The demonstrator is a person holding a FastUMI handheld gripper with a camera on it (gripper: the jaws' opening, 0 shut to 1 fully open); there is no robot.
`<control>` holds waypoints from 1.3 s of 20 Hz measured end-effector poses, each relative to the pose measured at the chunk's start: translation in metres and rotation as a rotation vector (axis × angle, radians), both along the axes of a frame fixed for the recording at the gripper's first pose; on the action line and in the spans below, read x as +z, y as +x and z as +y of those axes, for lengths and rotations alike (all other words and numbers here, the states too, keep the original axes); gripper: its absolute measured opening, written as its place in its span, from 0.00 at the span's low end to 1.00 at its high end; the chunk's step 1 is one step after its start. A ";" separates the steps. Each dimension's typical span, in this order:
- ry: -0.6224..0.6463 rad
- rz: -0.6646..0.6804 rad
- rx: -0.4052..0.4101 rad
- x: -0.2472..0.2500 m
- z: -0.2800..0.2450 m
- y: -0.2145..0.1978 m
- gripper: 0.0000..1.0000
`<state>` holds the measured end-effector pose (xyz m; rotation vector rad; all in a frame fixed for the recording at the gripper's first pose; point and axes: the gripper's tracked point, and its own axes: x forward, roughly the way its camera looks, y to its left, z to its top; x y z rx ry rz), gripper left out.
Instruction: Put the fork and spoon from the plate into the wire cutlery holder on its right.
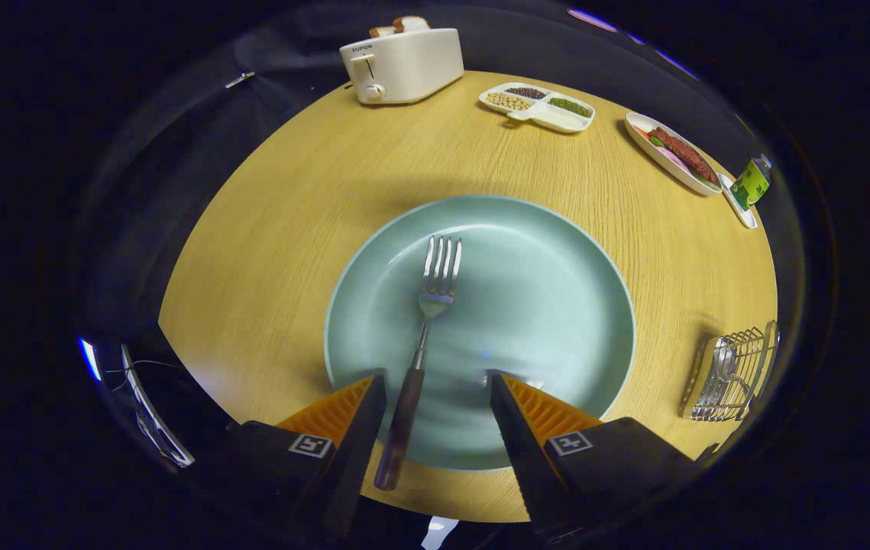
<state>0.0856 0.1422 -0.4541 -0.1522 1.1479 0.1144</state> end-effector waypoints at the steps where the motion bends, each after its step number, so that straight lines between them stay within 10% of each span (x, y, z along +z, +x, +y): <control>1: -0.002 -0.014 -0.005 -0.005 -0.001 0.006 0.82; 8: -0.026 0.038 -0.008 0.001 -0.012 0.007 0.14; 26: 0.010 0.116 0.096 0.015 -0.030 -0.003 0.06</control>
